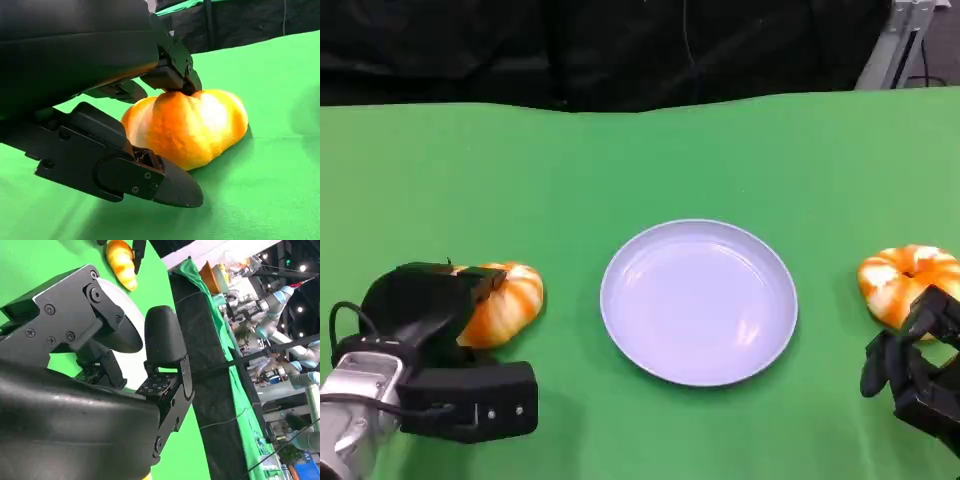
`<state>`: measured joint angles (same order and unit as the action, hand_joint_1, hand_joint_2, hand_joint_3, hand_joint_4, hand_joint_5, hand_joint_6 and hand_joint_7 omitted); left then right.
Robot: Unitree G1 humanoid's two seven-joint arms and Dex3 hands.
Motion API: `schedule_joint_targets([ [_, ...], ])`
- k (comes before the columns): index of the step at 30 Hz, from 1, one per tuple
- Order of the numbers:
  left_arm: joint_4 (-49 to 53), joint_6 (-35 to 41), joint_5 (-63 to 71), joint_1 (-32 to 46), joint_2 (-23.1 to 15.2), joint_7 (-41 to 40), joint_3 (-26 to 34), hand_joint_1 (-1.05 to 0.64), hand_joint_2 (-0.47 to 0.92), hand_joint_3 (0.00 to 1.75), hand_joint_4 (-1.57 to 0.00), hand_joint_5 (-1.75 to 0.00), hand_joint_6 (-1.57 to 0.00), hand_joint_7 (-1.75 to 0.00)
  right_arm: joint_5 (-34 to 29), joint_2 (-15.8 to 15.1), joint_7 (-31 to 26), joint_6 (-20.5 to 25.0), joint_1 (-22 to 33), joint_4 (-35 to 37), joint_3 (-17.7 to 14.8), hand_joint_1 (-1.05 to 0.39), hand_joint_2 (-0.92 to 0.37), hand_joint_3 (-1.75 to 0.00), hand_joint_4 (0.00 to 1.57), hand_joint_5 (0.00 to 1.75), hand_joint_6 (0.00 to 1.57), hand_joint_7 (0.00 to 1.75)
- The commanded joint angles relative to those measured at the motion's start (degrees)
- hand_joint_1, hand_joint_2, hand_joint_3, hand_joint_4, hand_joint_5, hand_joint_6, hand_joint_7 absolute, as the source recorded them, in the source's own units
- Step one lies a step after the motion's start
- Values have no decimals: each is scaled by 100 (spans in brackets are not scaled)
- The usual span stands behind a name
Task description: Grasp the bread from the table and place it into the plate.
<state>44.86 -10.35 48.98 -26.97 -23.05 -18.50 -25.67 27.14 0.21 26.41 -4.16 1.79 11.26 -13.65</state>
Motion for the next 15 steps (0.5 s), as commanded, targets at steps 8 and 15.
schedule_joint_targets([
  [8,617,-283,-156,-324,73,-277,-147,-75,92,17,-49,-2,-54,-1,22,-82,-4,-41,35,-67,-56,-4,-46,-139,90,175,78,165],
  [15,831,-314,-222,-428,103,-315,-242,-73,92,17,-50,-2,-54,-1,42,-68,-25,-1,60,-127,-53,-4,-46,-139,90,175,78,166],
])
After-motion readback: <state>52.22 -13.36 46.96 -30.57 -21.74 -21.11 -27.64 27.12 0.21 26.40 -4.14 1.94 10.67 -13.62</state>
